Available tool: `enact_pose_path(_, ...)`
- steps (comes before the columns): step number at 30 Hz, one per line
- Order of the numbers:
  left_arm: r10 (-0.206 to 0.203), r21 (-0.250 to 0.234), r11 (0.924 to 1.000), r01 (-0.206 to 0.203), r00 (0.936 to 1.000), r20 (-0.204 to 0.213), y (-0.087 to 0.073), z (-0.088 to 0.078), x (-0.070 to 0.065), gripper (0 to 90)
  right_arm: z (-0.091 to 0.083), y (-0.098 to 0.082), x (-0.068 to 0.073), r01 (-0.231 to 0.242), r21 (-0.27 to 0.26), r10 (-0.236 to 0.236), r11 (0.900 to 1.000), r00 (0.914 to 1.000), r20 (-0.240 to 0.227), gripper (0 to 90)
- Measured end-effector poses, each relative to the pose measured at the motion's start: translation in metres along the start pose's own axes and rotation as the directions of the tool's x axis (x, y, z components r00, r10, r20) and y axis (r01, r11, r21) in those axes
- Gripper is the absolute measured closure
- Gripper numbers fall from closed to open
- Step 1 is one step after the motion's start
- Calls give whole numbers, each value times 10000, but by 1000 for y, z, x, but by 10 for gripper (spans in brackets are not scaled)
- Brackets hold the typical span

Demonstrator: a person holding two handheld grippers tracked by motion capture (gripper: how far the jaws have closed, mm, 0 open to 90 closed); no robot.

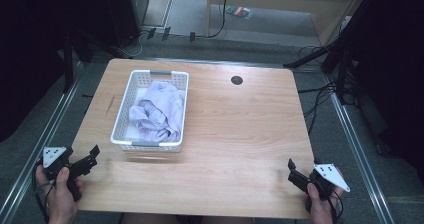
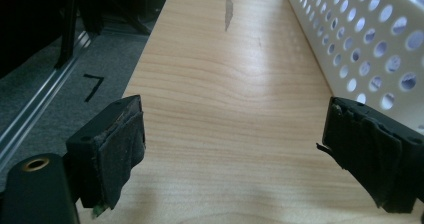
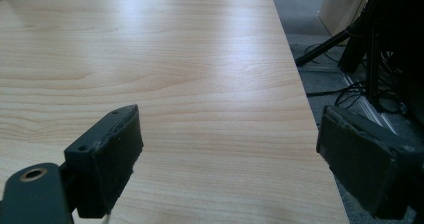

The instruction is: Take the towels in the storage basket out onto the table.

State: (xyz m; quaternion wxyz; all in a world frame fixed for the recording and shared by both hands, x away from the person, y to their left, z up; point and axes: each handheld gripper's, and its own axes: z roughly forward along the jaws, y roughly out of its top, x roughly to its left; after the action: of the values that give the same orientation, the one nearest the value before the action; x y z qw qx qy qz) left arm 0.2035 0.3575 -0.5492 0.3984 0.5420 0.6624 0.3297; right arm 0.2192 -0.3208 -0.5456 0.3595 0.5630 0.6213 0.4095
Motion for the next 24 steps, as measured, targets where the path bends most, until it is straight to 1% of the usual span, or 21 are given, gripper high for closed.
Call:
enact_pose_path(1,-3,65,10000,3,10000,-56,2,-2,0,150,0,0,0,-3,-5,3,10000,10000,-7,113)
enact_pose_path(2,-158,107,9998,156,9997,187,5,-4,1,149,0,0,0,-7,0,7,10000,10000,-28,113)
enact_pose_path(3,-150,-6,9999,151,9985,523,8,-9,1,145,0,0,0,-6,5,6,10000,10000,-28,113)
enact_pose_path(4,55,-192,9998,-37,9958,919,11,-14,0,140,0,0,0,-18,3,18,10000,10000,-28,114)
enact_pose_path(5,55,-192,9998,-37,9958,919,11,-14,0,121,0,0,0,-22,3,22,10000,10000,-28,115)
enact_pose_path(6,391,-471,9983,-328,9896,1385,17,-23,-5,88,0,0,-1,-30,7,30,10000,10000,-31,116)
enact_pose_path(7,551,-517,9975,-476,9863,1552,20,-25,-8,67,0,0,-1,-54,13,54,10000,10000,-32,117)
enact_pose_path(8,759,-444,9966,-698,9846,1573,23,-26,-12,52,0,0,-1,-62,20,62,10000,10000,-28,117)
enact_pose_path(9,967,-337,9951,-926,9840,1496,26,-25,-17,36,0,0,-1,-66,24,66,10000,10000,-24,118)
enact_pose_path(11,1237,-9,9922,-1249,9822,1410,32,-23,-24,34,1,0,-1,-33,49,33,10000,10000,-32,119)
enact_pose_path(12,1261,126,9916,-1291,9819,1411,34,-22,-27,34,1,0,-1,-8,59,9,10000,10000,-31,119)
enact_pose_path(13,1261,126,9916,-1291,9819,1411,34,-22,-27,34,1,0,0,-8,69,8,10000,10000,-4,120)
enact_pose_path(14,1152,203,9925,-1205,9780,1739,38,-20,-33,34,1,0,0,-8,70,8,10000,10000,-4,121)
enact_pose_path(15,1152,203,9925,-1205,9780,1739,38,-20,-33,31,1,0,0,-8,70,8,10000,10000,-4,121)
enact_pose_path(17,1137,457,9912,-1246,9749,1912,47,-15,-43,27,1,0,-1,-32,85,32,10000,10000,-46,121)
enact_pose_path(18,1137,457,9912,-1246,9749,1912,47,-15,-43,27,1,0,-1,-20,88,20,10000,10000,-56,121)
enact_pose_path(21,1383,671,9857,-1543,9701,1993,59,-11,-54,20,1,0,-1,-21,85,22,10000,10000,-50,121)
enact_pose_path(22,1272,832,9856,-1469,9703,2058,68,-7,-60,13,1,0,-1,-28,84,28,10000,10000,-42,121)
enact_pose_path(23,1272,832,9856,-1469,9703,2058,68,-7,-60,13,1,0,-1,-28,84,28,10000,10000,-42,121)
enact_pose_path(24,1301,999,9828,-1552,9664,2216,77,-4,-67,13,1,0,-1,-29,79,30,10000,10000,-42,120)
